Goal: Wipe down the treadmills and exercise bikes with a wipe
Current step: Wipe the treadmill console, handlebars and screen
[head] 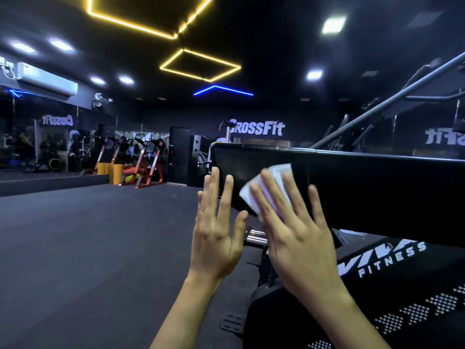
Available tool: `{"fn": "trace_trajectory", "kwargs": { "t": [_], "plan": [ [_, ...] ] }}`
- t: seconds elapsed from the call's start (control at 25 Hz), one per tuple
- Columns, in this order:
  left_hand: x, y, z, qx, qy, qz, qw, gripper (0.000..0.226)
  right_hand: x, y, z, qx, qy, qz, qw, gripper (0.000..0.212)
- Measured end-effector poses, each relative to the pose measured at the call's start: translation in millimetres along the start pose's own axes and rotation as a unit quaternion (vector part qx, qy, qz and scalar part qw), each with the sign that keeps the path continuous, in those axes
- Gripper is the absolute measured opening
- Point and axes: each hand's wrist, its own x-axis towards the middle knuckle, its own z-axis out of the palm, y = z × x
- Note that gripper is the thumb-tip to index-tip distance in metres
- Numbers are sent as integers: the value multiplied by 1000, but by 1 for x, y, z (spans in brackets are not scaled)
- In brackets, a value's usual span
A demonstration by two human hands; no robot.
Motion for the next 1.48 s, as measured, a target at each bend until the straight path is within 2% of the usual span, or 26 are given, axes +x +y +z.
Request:
{"fn": "trace_trajectory", "kwargs": {
  "t": [0.08, 0.2, 0.28, 0.36, 0.4, 0.48, 0.56, 0.6, 0.64, 0.72, 0.8, 0.88, 0.96, 1.0, 1.04, 1.16, 1.2, 1.24, 1.32, 1.36, 1.4, 1.48],
  "plan": [
    [2, 5, 3, 9, -5, 14, 1000, 57, -23, 22, -6, -31, 2, 20, 999, 57],
    [5, 16, 9, 5, -9, 26, 1000, 57, 3, 37, -10, -25, 44, 142, 989, 52],
    [8, 25, 14, 9, 0, 31, 999, 56, 17, 27, -7, 41, 47, 107, 992, 52],
    [11, 36, 19, 8, 5, 29, 1000, 56, -5, 32, -6, 41, 12, 15, 999, 57],
    [11, 40, 21, 10, 5, 31, 999, 57, -21, 45, -11, 25, -6, 1, 1000, 59],
    [13, 49, 25, 17, 2, 50, 999, 57, -39, 77, -23, 10, 9, 68, 998, 56],
    [17, 59, 30, 29, -3, 70, 997, 56, -26, 93, -27, 15, 55, 176, 983, 51],
    [18, 64, 33, 32, -4, 75, 997, 55, -13, 91, -27, 30, 68, 198, 977, 50],
    [20, 70, 37, 31, -3, 76, 997, 55, -5, 86, -25, 44, 70, 182, 980, 50],
    [21, 83, 44, 26, -2, 76, 997, 55, -17, 85, -23, 53, 47, 83, 994, 49],
    [21, 95, 52, 19, -5, 89, 996, 54, -49, 109, -29, 20, 19, 33, 999, 48],
    [23, 108, 61, 19, -5, 116, 993, 52, -66, 142, -38, -14, 42, 102, 994, 48],
    [26, 120, 69, 25, 1, 135, 991, 51, -52, 160, -43, 8, 80, 232, 969, 49],
    [28, 127, 74, 26, 6, 138, 990, 51, -41, 161, -45, 26, 89, 261, 961, 49],
    [30, 133, 79, 32, 11, 138, 990, 51, -35, 156, -45, 33, 86, 246, 965, 49],
    [33, 152, 92, 44, 21, 135, 990, 52, -68, 166, -44, 12, 46, 85, 995, 46],
    [33, 159, 97, 41, 20, 139, 989, 52, -84, 181, -47, -7, 44, 83, 996, 46],
    [33, 164, 101, 40, 19, 147, 988, 52, -93, 197, -51, -18, 57, 123, 991, 46],
    [32, 173, 109, 46, 20, 162, 985, 51, -87, 220, -57, 1, 101, 265, 959, 47],
    [31, 179, 112, 47, 22, 165, 985, 51, -78, 225, -60, 20, 116, 305, 945, 48],
    [31, 184, 116, 48, 23, 165, 985, 51, -71, 223, -62, 30, 117, 299, 947, 48],
    [30, 197, 123, 48, 25, 169, 984, 52, -81, 218, -61, 18, 81, 195, 977, 48]
  ]
}}
